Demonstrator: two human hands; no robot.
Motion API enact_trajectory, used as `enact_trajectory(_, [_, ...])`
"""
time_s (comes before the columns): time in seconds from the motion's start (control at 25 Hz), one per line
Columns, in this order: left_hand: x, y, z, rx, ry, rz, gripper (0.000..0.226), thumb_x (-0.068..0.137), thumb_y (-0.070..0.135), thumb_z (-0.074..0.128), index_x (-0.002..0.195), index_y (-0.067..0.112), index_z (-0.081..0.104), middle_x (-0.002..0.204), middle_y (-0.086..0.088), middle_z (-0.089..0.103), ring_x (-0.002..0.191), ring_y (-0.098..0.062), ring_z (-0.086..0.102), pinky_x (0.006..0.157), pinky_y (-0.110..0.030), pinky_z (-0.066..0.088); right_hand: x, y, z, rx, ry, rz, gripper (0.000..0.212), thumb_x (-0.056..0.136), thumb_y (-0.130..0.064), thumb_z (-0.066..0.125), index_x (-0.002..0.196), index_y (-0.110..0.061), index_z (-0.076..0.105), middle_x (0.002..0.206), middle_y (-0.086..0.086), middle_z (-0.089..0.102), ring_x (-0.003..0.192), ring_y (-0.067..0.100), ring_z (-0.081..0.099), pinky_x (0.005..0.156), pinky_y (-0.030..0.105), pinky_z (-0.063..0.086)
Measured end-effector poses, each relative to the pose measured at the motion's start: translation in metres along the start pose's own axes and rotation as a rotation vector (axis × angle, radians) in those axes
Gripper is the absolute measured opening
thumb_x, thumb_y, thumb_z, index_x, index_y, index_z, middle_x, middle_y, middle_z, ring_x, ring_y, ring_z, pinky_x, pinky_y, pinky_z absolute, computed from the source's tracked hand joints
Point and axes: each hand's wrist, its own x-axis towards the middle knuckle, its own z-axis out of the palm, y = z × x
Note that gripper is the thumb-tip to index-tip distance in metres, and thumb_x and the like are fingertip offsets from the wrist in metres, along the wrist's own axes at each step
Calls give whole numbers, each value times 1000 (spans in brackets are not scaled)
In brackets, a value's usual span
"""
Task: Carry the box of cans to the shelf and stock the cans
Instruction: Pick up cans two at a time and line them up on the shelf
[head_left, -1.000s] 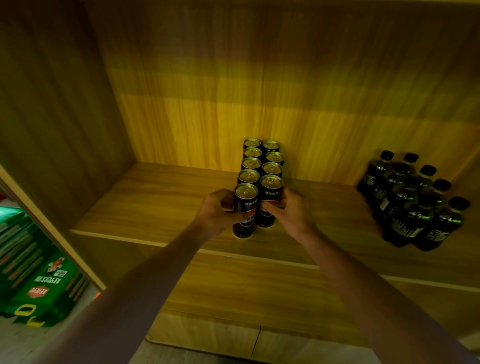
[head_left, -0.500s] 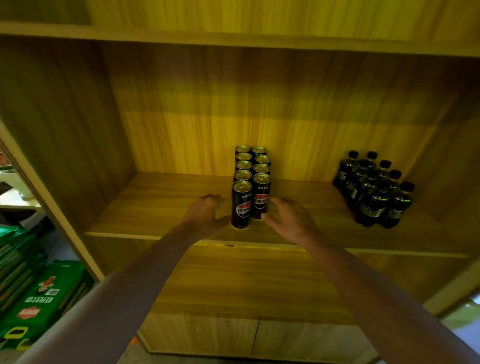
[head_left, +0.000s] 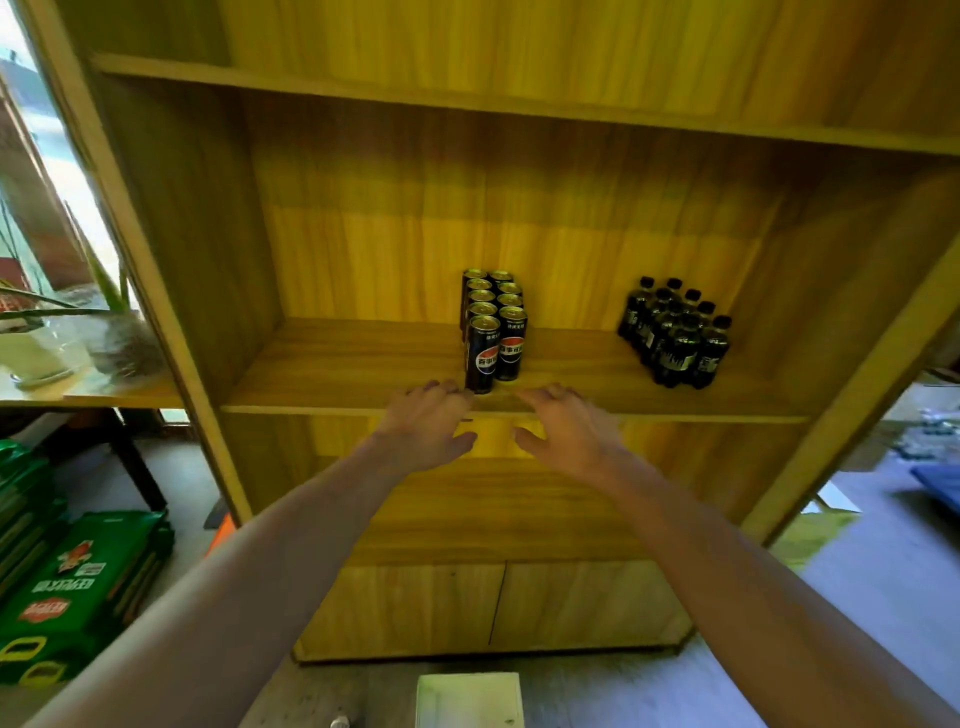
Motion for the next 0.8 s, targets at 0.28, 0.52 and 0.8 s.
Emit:
enact_trajectory(0.28, [-44, -45, 28, -120, -13, -77, 54, 93, 46, 54, 136, 14, 48, 139, -12, 50, 128, -33, 49, 96, -46, 48, 13, -63, 23, -9, -40, -102, 57, 93, -55, 54, 140, -22, 50, 136, 5, 55, 123, 29, 56, 83, 39, 52])
enact_trajectory(0.52, [-129, -142, 118, -234, -73, -375, 39, 86, 43, 59, 112, 15, 61, 110, -10, 61, 104, -33, 60, 75, -40, 51, 56, -172, 121, 74, -186, -315, 56, 93, -56, 53, 139, -24, 51, 139, 4, 53, 127, 28, 53, 94, 43, 50])
enact_trajectory(0.8, [-267, -205, 264, -336, -240, -825, 39, 88, 42, 61, 113, 12, 61, 112, -12, 65, 106, -33, 61, 81, -42, 55, 52, -276, 286, 115, -451, -586, 53, 88, -59, 54, 123, -20, 60, 124, 5, 60, 113, 28, 61, 87, 45, 55])
